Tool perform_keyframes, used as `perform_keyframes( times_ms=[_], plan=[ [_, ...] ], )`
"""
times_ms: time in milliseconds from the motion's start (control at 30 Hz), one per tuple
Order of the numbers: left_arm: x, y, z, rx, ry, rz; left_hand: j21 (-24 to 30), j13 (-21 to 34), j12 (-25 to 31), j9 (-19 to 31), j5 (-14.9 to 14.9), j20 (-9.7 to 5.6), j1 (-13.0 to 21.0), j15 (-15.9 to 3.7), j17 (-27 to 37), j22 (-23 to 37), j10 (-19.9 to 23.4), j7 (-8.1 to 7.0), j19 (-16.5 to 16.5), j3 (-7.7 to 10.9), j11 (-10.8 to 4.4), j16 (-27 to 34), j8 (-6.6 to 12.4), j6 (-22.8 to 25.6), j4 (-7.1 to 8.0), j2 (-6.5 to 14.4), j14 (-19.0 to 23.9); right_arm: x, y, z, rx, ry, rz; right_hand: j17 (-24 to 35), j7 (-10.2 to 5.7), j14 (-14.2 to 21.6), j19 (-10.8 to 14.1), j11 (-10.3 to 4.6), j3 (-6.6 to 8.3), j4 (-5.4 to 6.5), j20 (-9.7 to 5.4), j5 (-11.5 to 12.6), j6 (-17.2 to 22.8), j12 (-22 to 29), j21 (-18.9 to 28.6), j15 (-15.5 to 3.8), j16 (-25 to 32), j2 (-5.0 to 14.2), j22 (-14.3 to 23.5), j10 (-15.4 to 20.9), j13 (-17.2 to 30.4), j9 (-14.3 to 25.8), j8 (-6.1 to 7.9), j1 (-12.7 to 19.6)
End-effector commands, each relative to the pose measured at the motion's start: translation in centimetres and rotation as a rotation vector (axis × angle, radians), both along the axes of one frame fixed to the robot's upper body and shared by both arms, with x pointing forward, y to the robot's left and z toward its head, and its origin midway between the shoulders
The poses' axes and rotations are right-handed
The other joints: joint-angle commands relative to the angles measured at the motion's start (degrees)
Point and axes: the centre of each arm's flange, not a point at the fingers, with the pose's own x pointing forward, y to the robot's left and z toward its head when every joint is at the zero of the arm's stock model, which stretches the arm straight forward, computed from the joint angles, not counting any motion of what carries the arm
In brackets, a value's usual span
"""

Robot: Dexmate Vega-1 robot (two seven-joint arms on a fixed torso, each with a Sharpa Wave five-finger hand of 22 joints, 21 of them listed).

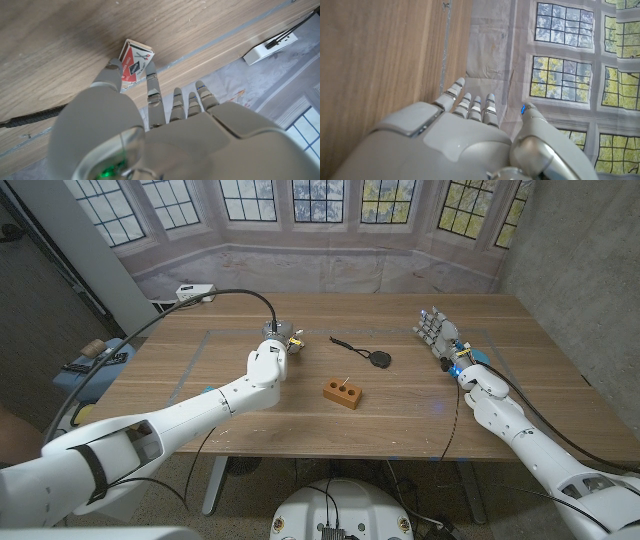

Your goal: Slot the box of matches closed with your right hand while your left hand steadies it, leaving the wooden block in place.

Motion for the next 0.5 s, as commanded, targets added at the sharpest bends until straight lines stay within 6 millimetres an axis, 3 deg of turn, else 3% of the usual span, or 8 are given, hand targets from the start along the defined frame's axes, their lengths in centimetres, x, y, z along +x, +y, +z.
perform_keyframes(
  times_ms=[33,500],
  plan=[
    [-0.20,0.00,-0.04,-0.011,-0.008,-0.020,-0.11,-0.05,-0.18,0.20,0.38,0.14,0.61,0.09,0.01,0.17,0.43,-0.01,0.54,-0.03,0.07,-0.23,-0.08,0.27,0.16,-0.05,0.56,-0.39,0.00,0.10,-0.005,-0.001,-0.005,0.11,0.06,-0.03,0.16,0.03,0.16,-0.19,0.53,-0.08,0.62,0.01,0.16,0.29,0.30,-0.02,0.30,-0.10,0.20,0.24,-0.11,-0.58],
    [-0.89,-0.17,0.25,-0.043,-0.014,-0.045,-0.32,-0.04,-0.46,0.28,0.43,0.06,0.68,0.07,0.02,0.18,0.41,-0.10,0.49,-0.16,0.14,-0.36,-0.38,0.35,0.25,-0.07,0.59,-0.86,0.12,0.15,-0.011,-0.004,-0.010,0.12,0.06,-0.02,0.16,0.13,0.20,-0.26,0.68,-0.08,0.65,0.03,0.16,0.25,0.31,-0.03,0.30,-0.07,0.20,0.24,-0.11,-0.67]
  ],
)
